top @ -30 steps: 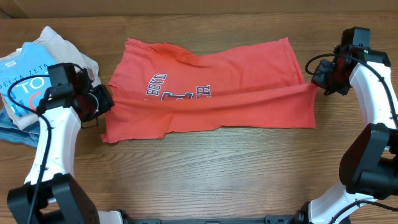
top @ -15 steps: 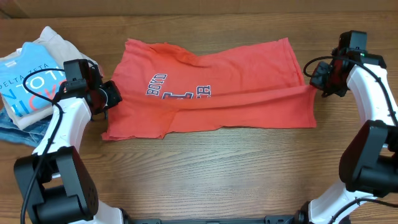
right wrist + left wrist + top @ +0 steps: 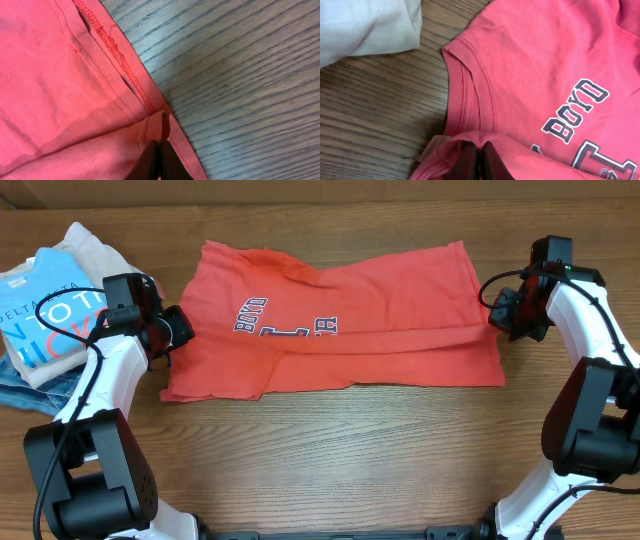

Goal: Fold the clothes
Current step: 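Fold the bottom edge upward with both grippers toward the collar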

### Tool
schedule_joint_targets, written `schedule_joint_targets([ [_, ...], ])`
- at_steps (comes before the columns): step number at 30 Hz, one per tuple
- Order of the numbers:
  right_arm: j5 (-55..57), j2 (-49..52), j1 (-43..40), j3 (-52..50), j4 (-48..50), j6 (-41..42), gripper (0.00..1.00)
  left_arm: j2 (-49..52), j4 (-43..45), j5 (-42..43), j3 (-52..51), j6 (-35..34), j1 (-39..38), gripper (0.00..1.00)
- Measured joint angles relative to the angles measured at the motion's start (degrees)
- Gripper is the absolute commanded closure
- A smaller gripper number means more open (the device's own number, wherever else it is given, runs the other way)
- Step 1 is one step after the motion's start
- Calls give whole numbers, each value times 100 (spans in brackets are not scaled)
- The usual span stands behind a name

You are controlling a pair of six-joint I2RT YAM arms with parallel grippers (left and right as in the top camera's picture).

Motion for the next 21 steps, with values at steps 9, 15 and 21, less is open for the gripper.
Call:
schedule_joint_targets([
  [9, 2, 0, 0, 0, -214, -2, 94, 2, 92, -46, 0, -50, 0, 74],
  [15, 2, 0, 0, -2, -542, -7, 79, 2, -337, 11, 24, -55, 0, 67],
  [21, 4, 0, 0, -2, -848, -15, 77, 2, -1506, 175, 48, -57, 0, 68],
])
